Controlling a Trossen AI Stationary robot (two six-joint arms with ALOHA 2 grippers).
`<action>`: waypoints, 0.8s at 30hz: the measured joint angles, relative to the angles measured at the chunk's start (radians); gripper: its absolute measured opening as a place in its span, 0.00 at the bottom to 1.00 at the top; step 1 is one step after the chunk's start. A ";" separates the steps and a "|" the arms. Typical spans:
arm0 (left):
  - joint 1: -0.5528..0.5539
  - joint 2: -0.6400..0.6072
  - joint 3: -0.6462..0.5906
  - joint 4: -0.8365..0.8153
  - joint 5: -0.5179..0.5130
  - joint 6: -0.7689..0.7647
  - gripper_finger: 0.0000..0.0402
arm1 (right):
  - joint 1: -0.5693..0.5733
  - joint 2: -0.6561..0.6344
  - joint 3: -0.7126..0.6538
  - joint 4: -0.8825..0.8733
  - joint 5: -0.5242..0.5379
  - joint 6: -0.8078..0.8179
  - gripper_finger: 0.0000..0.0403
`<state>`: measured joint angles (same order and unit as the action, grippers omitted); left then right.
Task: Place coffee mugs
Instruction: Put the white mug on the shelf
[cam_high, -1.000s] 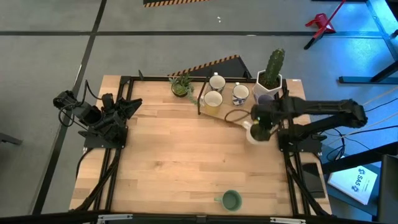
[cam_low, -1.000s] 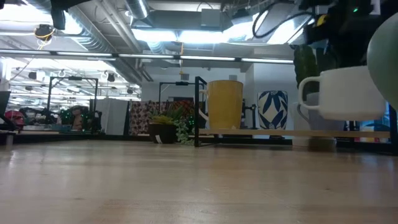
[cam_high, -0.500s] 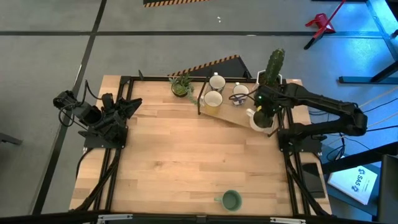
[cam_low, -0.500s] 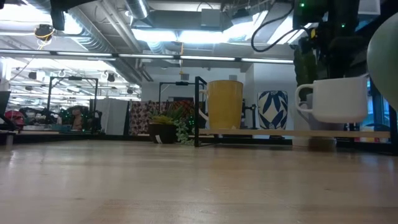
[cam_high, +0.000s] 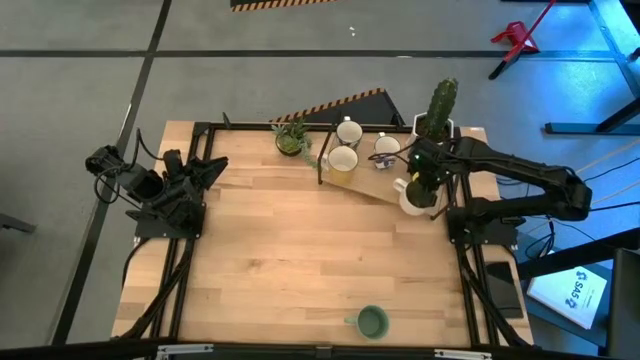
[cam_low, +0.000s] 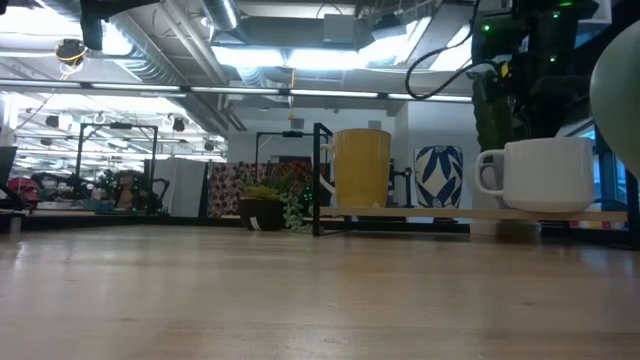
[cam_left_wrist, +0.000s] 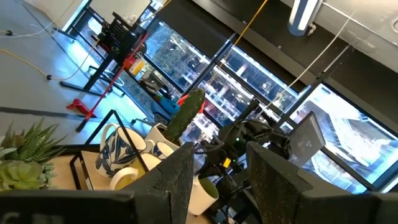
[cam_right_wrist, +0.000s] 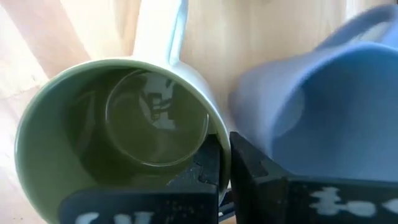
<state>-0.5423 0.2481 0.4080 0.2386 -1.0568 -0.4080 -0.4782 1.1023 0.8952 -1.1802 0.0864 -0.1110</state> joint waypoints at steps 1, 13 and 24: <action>0.000 0.000 0.000 0.000 0.000 0.000 0.35 | -0.011 0.000 0.000 0.000 0.000 -0.006 0.00; 0.000 0.000 0.000 0.000 0.000 -0.005 0.35 | -0.081 0.000 -0.001 0.007 -0.017 -0.058 0.00; 0.000 0.000 0.000 0.000 -0.001 -0.006 0.35 | -0.081 0.002 -0.001 0.021 0.007 -0.066 0.00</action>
<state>-0.5424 0.2483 0.4080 0.2386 -1.0573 -0.4141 -0.5591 1.1040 0.8941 -1.1591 0.0935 -0.1773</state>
